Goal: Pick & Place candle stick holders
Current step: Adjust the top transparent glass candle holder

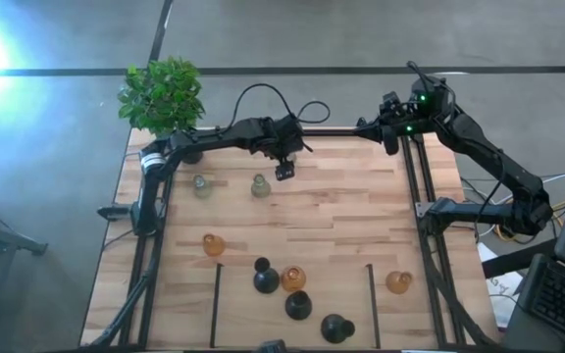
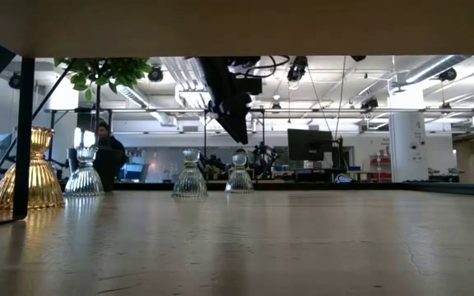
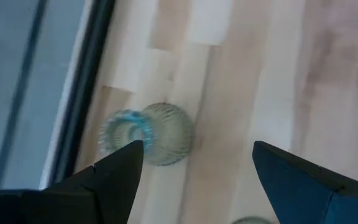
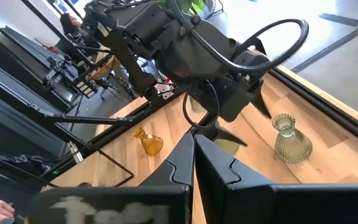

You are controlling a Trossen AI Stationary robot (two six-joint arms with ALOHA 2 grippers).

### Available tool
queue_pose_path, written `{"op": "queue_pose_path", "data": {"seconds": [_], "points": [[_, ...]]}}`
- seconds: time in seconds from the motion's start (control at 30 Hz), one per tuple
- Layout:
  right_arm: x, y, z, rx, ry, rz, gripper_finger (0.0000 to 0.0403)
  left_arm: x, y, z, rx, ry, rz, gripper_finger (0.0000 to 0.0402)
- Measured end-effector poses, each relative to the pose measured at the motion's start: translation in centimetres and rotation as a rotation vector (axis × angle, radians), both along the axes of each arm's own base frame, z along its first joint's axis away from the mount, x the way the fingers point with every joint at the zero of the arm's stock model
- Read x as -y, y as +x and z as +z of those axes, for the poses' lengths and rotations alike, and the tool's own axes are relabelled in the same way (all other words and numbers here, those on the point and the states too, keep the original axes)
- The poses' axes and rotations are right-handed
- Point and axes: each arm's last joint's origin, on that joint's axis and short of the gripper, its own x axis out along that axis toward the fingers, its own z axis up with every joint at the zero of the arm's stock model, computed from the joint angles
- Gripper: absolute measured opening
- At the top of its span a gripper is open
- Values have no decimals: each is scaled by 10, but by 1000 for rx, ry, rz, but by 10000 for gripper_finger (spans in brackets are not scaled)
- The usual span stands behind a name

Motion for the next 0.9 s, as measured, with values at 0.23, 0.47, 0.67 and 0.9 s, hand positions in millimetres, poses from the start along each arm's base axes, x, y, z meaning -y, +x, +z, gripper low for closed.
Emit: {"op": "queue_pose_path", "data": {"seconds": [0.23, 0.47, 0.67, 0.9], "points": [[3, 2, -2, -10, 16, -30, 8, -1, 0, 0, -8, 16, 14, 305], [7, 5, -1, 13, 26, -40, 8, -1, 0, -9, -53, -4, 18, 305], [7, 5, -1, 13, 45, -45, 8, 0, -1, -10, -61, -3, 21, 305], [7, 5, -1, 13, 49, -46, 8, 0, 0, -11, -53, -21, 9, 305]]}}
